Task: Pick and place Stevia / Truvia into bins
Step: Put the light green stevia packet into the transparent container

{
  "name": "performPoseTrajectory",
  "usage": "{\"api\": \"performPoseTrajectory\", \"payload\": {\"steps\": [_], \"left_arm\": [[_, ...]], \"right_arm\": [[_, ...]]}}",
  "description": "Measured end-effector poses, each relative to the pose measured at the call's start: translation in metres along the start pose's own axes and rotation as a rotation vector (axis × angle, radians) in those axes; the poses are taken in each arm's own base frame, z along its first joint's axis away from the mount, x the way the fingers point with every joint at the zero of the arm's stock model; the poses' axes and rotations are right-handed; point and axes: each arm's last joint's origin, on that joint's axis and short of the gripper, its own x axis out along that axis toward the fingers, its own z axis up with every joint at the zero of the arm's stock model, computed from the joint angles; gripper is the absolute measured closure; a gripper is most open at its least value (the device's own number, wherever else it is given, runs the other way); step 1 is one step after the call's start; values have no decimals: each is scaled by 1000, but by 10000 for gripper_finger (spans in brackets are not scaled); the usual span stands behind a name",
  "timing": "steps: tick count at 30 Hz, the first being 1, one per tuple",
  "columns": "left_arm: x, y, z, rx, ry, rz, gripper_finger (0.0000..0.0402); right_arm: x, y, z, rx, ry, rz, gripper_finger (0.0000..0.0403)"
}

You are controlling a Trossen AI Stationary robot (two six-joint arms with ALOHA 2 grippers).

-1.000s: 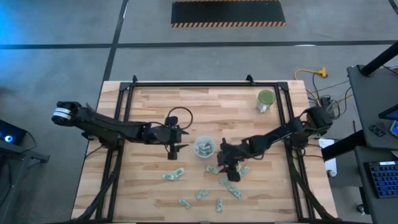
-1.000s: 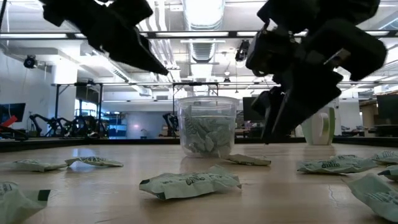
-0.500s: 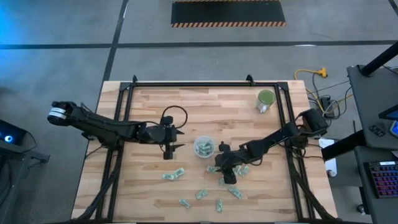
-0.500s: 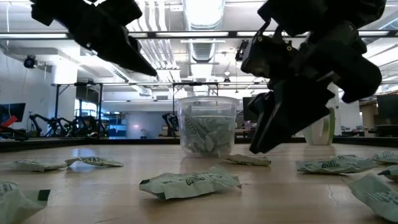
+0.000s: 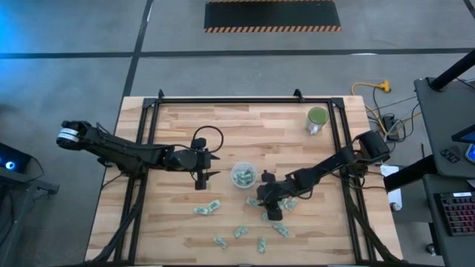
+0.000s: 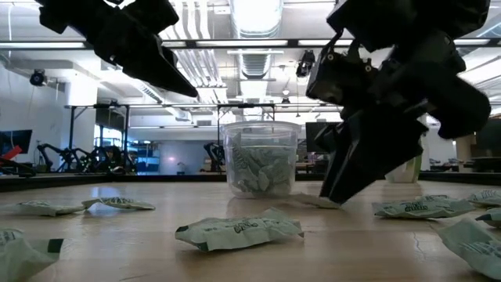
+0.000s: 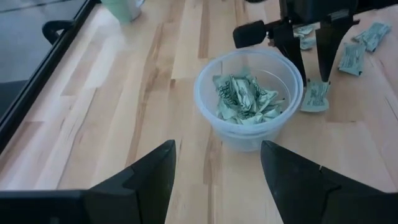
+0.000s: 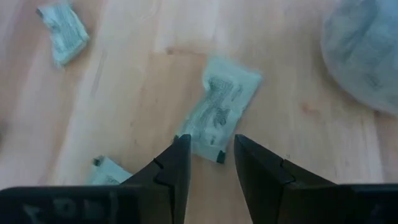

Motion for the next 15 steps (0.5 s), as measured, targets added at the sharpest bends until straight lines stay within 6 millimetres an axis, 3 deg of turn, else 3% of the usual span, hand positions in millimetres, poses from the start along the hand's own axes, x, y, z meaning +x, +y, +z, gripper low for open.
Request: {"api": "performPoseTrajectory", "payload": {"steps": [9,15], "left_arm": [[0,0,0,0,0,-1,183],[0,0,0,1,1,-1,183]], "right_arm": [[10,0,-1,-5,13,-9,307],[8,1,-1,-49,19,-11,361]]}}
